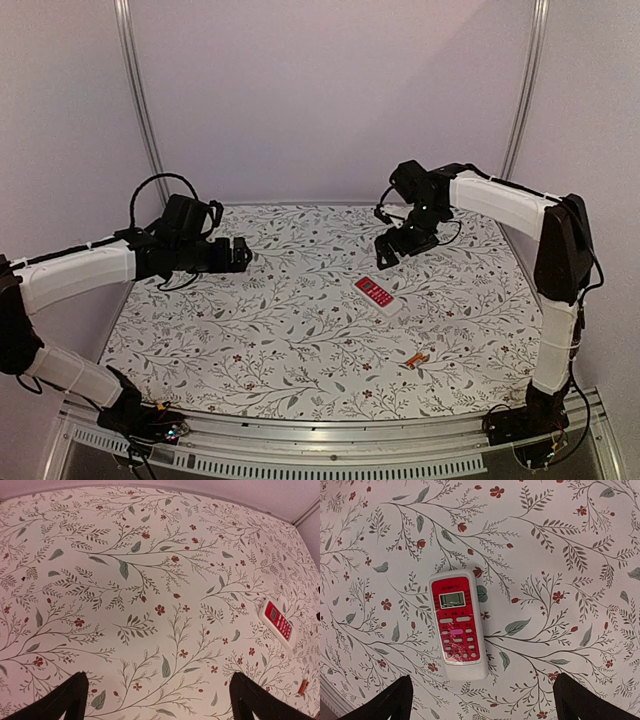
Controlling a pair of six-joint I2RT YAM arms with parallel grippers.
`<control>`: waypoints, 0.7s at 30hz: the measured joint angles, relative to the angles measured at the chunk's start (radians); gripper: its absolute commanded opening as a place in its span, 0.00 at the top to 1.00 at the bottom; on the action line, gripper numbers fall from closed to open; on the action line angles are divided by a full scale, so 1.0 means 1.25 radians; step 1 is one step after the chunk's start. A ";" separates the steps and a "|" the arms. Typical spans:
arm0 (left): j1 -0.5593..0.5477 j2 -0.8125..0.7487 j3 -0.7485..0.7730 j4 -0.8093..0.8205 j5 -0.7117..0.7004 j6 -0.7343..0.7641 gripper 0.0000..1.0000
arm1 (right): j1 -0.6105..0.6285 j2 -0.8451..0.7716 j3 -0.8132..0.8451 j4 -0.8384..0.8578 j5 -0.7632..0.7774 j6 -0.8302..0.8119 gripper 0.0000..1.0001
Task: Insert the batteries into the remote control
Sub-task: Pick up the remote control from the center of the board.
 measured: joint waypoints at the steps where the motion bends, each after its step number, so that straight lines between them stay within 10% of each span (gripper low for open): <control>1: 0.000 -0.002 -0.004 0.000 0.000 0.000 0.00 | 0.012 0.032 0.022 -0.015 0.004 -0.004 0.01; 21: -0.002 -0.011 -0.031 0.017 0.002 0.000 0.01 | 0.081 0.298 0.194 -0.163 0.042 -0.042 0.08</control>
